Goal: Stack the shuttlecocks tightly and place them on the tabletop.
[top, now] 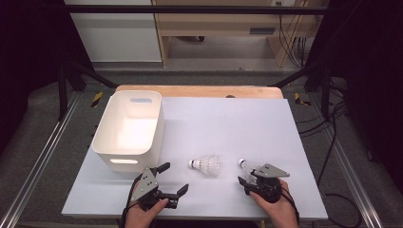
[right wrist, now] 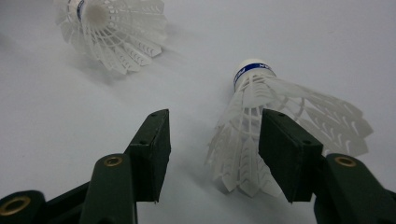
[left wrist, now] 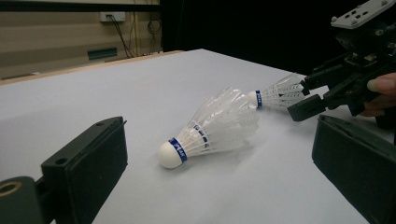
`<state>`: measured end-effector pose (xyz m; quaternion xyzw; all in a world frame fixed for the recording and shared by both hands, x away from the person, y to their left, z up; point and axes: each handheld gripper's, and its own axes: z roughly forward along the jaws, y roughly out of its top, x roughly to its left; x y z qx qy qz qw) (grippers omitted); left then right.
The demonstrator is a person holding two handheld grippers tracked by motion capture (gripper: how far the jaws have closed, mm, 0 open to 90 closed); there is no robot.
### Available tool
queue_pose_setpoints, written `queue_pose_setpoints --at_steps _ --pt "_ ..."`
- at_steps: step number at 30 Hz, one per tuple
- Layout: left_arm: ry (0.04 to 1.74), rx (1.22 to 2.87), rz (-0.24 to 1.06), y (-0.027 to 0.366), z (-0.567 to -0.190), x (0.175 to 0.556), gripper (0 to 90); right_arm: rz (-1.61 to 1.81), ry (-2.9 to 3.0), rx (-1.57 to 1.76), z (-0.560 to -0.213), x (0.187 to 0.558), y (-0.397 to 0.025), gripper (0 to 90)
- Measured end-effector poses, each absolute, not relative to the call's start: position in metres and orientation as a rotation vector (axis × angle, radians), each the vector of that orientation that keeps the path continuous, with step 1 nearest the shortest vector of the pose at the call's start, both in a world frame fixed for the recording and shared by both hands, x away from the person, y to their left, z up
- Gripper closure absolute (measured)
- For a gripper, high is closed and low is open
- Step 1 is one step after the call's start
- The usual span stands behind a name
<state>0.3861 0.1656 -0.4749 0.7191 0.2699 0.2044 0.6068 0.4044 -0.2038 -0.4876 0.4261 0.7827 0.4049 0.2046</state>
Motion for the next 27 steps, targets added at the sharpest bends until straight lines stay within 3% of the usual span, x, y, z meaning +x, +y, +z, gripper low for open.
queue_pose_setpoints --at_steps 13,27 --pt "0.618 1.664 0.476 0.166 -0.474 0.386 3.1 1.143 2.172 1.219 -0.485 0.415 -0.201 50.2" --pt "0.614 1.668 0.475 0.165 -0.474 0.385 3.1 1.131 2.174 1.229 -0.485 0.419 -0.203 65.5"
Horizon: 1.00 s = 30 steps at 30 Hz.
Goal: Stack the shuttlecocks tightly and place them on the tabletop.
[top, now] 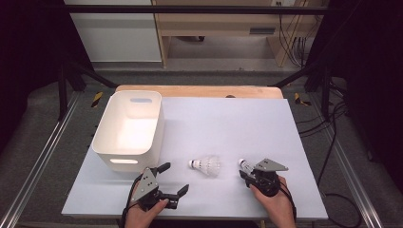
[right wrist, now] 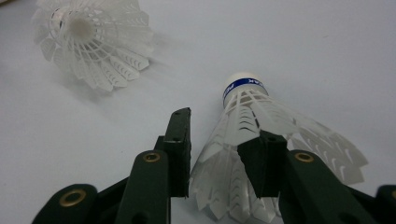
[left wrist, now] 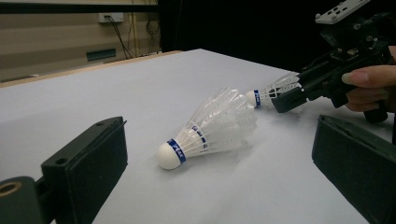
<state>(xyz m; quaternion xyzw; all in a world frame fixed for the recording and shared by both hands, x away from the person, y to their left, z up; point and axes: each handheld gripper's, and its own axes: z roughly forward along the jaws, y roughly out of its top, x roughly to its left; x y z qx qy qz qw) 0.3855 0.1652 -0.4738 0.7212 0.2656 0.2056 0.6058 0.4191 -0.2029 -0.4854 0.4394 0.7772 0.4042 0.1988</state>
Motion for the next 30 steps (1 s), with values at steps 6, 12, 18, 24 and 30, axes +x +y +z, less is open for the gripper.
queue_pose_setpoints --at_steps 6,12,18,24,30 --pt "0.617 1.667 0.474 0.1656 -0.4741 0.3858 3.1 1.13 2.168 1.232 -0.4853 0.4182 -0.204 72.4" --pt "0.613 1.669 0.478 0.1659 -0.4735 0.3855 3.2 1.131 2.164 1.223 -0.4845 0.4162 -0.2044 78.4" --pt "0.616 1.669 0.473 0.1656 -0.4741 0.3857 3.2 1.132 2.158 1.227 -0.4847 0.4148 -0.2068 83.6" --pt "0.608 1.672 0.471 0.1645 -0.4737 0.3853 3.2 1.143 2.147 1.229 -0.4833 0.4138 -0.2091 87.8" --pt "0.614 1.668 0.472 0.1658 -0.4736 0.3853 3.2 1.148 2.15 1.224 -0.4827 0.4126 -0.2102 88.7"
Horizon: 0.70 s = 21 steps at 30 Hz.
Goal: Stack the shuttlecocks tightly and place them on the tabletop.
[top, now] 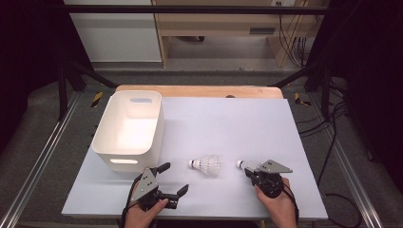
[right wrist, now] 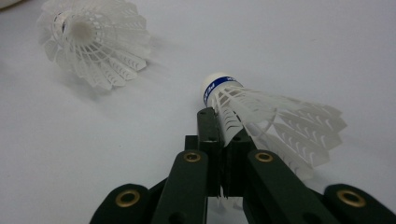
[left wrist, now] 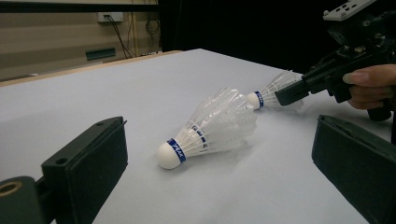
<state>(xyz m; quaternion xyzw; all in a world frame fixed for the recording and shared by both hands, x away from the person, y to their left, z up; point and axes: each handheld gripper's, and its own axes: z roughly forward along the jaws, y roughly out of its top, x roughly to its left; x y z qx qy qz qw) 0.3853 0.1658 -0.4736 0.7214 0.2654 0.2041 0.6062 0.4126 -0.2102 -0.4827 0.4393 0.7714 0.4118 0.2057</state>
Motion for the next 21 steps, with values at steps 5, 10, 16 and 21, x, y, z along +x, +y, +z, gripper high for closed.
queue_pose_setpoints --at_steps 5,10,16,21 --pt "0.61 1.671 0.477 0.1658 -0.4729 0.3852 3.2 1.164 2.141 1.206 -0.4799 0.4093 -0.2114 88.9" --pt "0.614 1.669 0.476 0.1664 -0.4734 0.3857 3.2 1.166 2.15 1.205 -0.481 0.4107 -0.2111 89.0" --pt "0.613 1.67 0.475 0.1662 -0.4735 0.3859 3.2 1.173 2.163 1.194 -0.4802 0.4093 -0.2098 89.3" --pt "0.615 1.672 0.475 0.1664 -0.474 0.3862 3.2 1.206 2.18 1.143 -0.4778 0.41 -0.2053 89.3"
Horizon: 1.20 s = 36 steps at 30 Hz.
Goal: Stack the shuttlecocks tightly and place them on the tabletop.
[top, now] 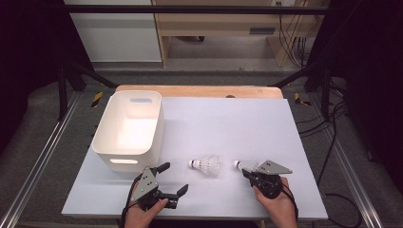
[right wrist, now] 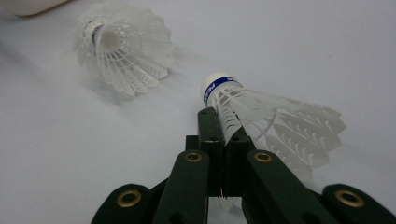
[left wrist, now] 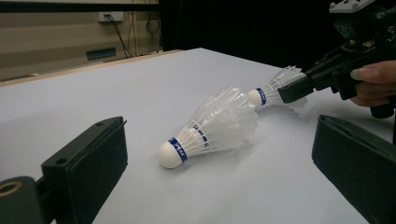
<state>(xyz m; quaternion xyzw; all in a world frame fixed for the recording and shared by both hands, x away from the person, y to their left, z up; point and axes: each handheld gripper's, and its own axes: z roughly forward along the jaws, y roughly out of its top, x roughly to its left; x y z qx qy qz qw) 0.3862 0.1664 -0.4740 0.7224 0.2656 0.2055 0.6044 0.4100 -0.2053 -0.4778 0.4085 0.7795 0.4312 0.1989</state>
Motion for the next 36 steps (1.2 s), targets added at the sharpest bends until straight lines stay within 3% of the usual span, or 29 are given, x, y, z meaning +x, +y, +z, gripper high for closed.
queue_pose_setpoints --at_steps 36 --pt "0.617 1.669 0.473 0.167 -0.474 0.386 3.2 1.226 2.294 0.999 -0.476 0.421 -0.179 89.2"
